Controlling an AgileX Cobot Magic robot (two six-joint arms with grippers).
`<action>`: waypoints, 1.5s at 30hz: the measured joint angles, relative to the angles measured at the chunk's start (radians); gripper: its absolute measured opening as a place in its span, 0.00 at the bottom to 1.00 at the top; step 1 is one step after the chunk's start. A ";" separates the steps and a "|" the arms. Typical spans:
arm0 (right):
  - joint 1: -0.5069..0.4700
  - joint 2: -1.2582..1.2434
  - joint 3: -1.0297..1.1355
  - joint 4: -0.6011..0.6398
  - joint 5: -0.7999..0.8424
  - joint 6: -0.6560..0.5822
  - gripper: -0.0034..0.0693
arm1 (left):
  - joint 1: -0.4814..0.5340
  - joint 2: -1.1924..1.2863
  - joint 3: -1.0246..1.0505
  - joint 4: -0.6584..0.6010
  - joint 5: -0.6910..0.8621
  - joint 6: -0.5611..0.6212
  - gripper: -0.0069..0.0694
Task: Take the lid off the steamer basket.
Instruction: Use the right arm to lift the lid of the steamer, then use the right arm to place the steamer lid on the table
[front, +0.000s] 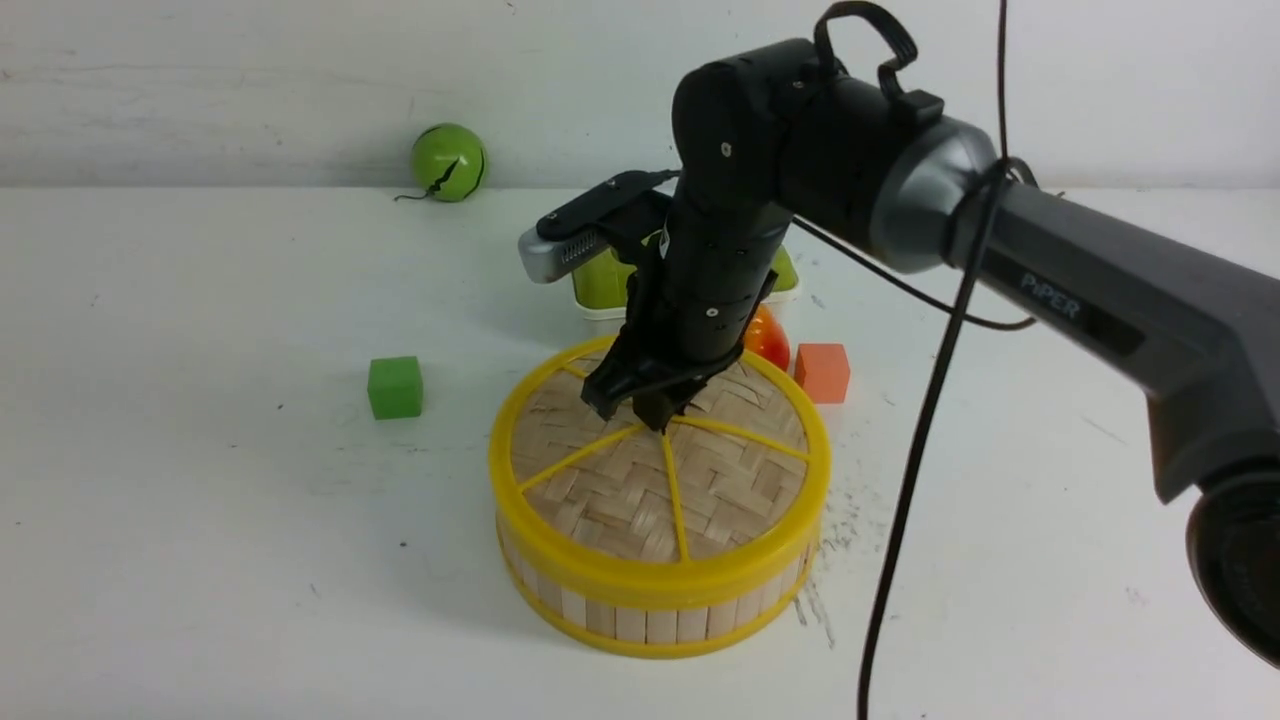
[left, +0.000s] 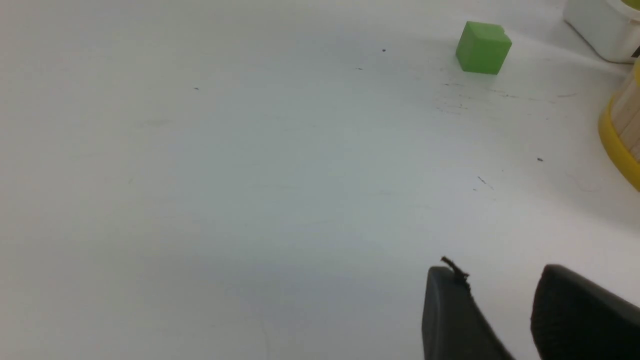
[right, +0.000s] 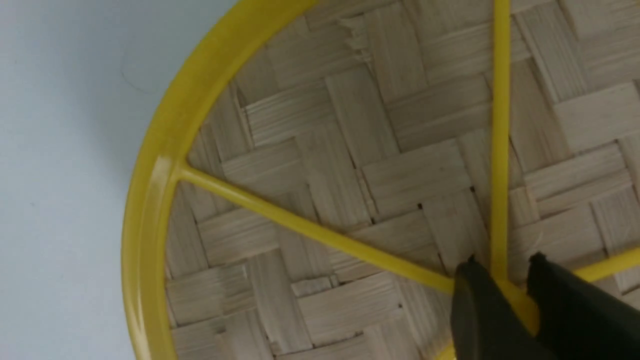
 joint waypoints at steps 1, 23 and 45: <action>0.000 -0.004 0.000 -0.002 0.001 0.000 0.20 | 0.000 0.000 0.000 0.000 0.000 0.000 0.41; -0.469 -0.584 0.817 -0.026 -0.262 0.023 0.20 | 0.000 0.000 0.000 0.000 0.000 0.000 0.41; -0.493 -0.571 0.939 0.102 -0.492 0.023 0.50 | 0.000 0.000 0.000 0.000 0.000 0.000 0.41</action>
